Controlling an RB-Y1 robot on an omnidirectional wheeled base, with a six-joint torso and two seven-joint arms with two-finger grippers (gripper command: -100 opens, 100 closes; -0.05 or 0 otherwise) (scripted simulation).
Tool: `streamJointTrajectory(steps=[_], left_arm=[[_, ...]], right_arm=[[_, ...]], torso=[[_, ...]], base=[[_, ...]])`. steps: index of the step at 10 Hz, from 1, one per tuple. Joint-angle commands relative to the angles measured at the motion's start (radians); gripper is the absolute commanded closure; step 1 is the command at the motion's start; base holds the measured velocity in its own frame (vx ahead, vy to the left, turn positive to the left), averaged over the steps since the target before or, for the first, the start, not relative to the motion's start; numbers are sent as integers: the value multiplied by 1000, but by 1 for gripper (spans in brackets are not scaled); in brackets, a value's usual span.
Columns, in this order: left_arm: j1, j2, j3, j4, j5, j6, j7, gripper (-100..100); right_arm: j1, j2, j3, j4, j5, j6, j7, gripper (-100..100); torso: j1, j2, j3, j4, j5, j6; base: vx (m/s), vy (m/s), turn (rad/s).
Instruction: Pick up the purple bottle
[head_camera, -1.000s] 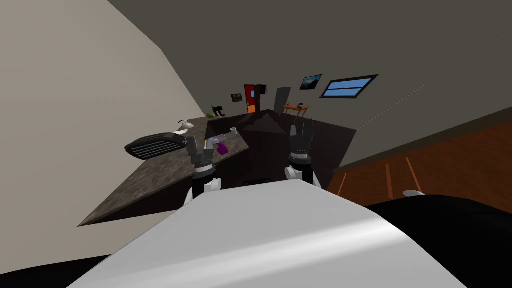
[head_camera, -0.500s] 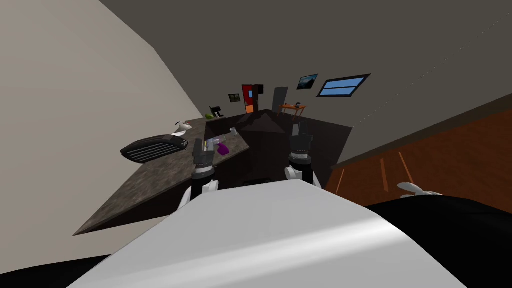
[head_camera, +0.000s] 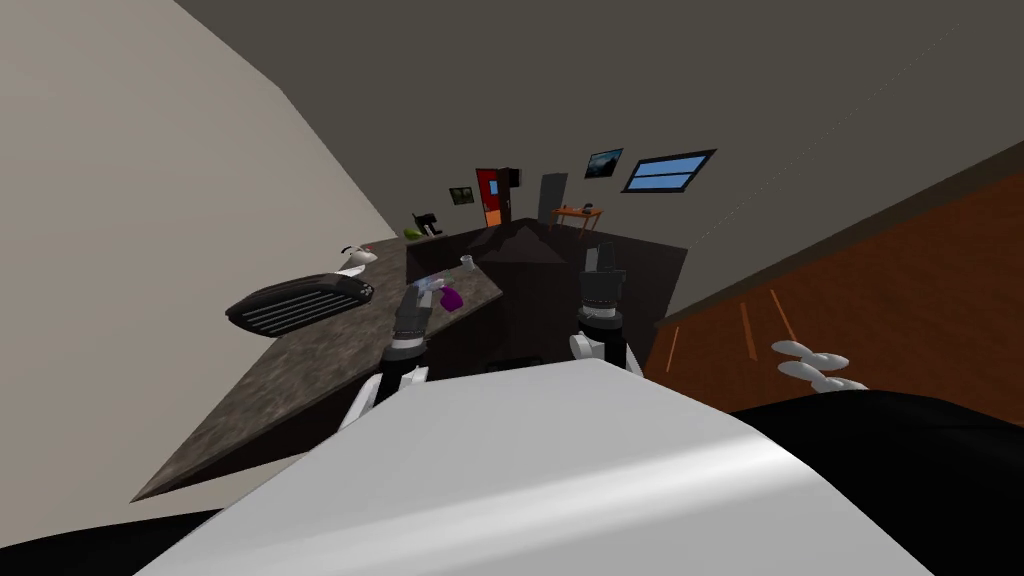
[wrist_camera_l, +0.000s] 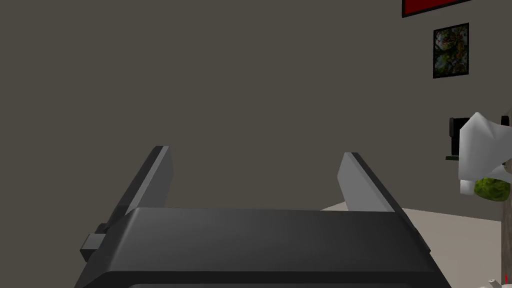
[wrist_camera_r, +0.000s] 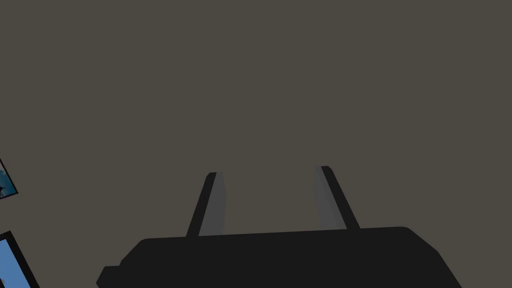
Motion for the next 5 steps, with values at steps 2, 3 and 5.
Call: streamJointTrajectory(steps=[2, 3, 5], left_arm=[[8, 82, 15, 41, -36, -6, 13, -100], [10, 113, 19, 57, -51, -9, 17, -100], [13, 151, 24, 74, -68, -12, 20, -100]], right_arm=[[0, 0, 0, 0, 0, 0, 0, 0], [0, 0, 0, 0, 0, 0, 0, 0], [0, 0, 0, 0, 0, 0, 0, 0]], torso=[[0, -1, 0, 0, 0, 0], [0, -2, -1, 0, 0, 0], [-1, -2, -1, 0, 0, 0]], base=[[-40, 134, -132], [-40, 130, -151], [-28, 93, -117]])
